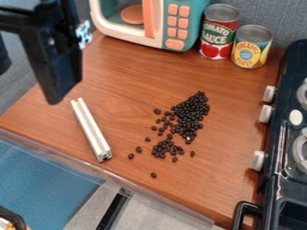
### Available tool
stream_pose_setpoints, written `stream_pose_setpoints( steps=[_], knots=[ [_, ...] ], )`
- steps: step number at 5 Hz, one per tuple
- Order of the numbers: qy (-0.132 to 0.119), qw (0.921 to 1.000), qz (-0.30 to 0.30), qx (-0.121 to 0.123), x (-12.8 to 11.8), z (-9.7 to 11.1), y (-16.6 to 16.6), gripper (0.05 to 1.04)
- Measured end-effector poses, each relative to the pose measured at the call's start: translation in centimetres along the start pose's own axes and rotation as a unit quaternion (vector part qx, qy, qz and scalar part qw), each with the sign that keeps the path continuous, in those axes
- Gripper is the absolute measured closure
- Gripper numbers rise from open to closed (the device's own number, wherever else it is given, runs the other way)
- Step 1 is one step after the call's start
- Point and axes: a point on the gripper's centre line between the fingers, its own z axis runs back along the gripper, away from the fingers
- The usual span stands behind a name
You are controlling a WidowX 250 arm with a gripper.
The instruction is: Sweep into pile
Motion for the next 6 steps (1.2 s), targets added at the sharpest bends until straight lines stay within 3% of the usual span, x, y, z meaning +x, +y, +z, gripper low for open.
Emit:
stream_pose_setpoints(
  steps=[1,2,4,6],
  knots=[
    [0.0,1.0,-0.003,-0.002,0.0,-0.2,0.0,0.085],
    [0.003,0.9946,0.104,0.004,3.3,-1.9,3.4,0.085],
    [-0.011,0.9716,0.234,0.029,7.5,-5.4,7.0,0.085],
    [-0.028,0.9464,0.317,0.056,9.0,-10.5,8.6,0.085]
  ],
)
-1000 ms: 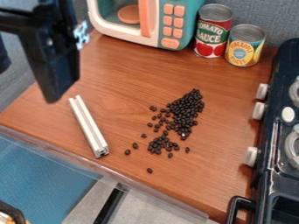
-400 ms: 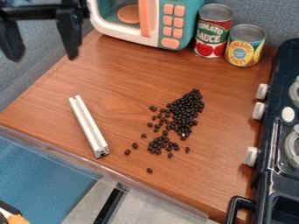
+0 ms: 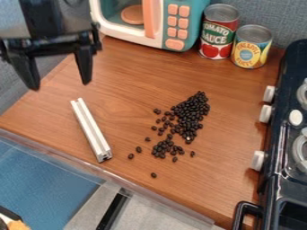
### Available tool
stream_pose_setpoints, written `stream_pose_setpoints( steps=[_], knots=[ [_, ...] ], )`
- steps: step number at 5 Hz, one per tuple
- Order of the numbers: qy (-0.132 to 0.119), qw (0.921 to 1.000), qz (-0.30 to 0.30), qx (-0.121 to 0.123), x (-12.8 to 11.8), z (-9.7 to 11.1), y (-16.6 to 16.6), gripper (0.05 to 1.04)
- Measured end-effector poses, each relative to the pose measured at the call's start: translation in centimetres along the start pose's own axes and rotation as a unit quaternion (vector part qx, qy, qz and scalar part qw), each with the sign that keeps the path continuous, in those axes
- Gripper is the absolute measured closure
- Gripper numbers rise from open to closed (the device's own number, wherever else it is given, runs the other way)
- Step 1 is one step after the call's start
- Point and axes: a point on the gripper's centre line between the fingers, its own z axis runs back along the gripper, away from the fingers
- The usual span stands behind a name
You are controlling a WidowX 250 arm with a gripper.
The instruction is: Sweep into pile
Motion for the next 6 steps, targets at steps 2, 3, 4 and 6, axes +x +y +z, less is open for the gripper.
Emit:
stream_pose_setpoints(
  steps=[2,3,4,6],
  knots=[
    [-0.017,0.9987,0.037,0.03,1.3,-3.8,-0.1,0.085],
    [-0.02,0.9976,0.042,0.052,2.0,-6.3,0.1,0.085],
    [-0.032,0.9967,0.048,0.057,2.5,-8.0,-0.2,0.085],
    [-0.045,0.9945,0.064,0.069,2.7,-10.8,-0.8,0.085]
  ],
)
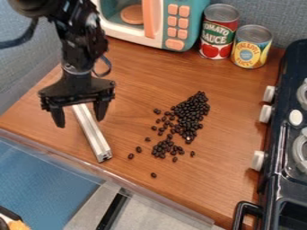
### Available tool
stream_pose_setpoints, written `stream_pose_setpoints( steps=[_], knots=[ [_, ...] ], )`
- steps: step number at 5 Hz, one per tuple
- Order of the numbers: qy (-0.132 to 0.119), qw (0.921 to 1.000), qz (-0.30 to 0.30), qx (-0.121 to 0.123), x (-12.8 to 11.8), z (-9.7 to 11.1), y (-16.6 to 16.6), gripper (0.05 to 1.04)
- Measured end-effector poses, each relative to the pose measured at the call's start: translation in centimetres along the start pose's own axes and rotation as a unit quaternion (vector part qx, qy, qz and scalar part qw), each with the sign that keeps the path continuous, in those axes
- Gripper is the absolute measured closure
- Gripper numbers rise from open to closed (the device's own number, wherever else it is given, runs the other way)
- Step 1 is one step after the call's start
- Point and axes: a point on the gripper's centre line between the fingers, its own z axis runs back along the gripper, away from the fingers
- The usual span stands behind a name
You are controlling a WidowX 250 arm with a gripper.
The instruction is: Sweep into pile
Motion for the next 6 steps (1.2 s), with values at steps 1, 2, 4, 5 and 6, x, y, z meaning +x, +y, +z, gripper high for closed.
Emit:
stream_pose_setpoints(
  steps=[1,2,4,5,6],
  knots=[
    [-0.004,0.9997,0.024,0.005,-0.1,-0.6,-0.3,0.085],
    [0.004,0.9982,0.057,0.017,-0.5,-1.2,-0.3,0.131],
    [0.007,0.997,0.074,0.019,-0.6,-1.7,-0.5,0.699],
    [0.015,0.9962,0.084,0.018,-0.9,-1.7,-0.6,0.715],
    [0.022,0.9957,0.088,0.019,-1.9,-1.5,-1.0,0.715]
  ],
)
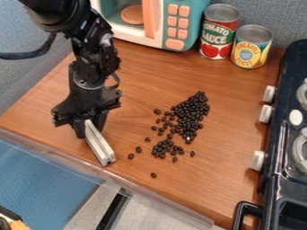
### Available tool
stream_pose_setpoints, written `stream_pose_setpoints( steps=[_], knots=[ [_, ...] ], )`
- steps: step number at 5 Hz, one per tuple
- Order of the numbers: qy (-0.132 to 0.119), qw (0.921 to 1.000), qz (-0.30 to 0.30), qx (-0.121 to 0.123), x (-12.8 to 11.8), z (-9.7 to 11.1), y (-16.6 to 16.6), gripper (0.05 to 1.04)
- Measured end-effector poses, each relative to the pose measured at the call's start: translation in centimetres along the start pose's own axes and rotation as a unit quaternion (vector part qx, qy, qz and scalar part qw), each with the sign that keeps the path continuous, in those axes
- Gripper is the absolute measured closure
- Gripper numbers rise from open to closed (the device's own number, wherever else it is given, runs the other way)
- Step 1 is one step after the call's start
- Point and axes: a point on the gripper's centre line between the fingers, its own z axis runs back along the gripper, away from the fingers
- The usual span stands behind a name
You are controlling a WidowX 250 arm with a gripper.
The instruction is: Sweep into pile
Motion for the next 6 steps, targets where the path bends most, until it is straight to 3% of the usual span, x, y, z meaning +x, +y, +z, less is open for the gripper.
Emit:
stream_pose_setpoints(
  steps=[1,6],
  knots=[
    [0.009,0.9999,0.012,0.001,-0.7,0.1,-0.3,0.715],
    [0.001,0.998,0.06,0.019,-1.6,0.0,-3.0,0.716]
  ],
)
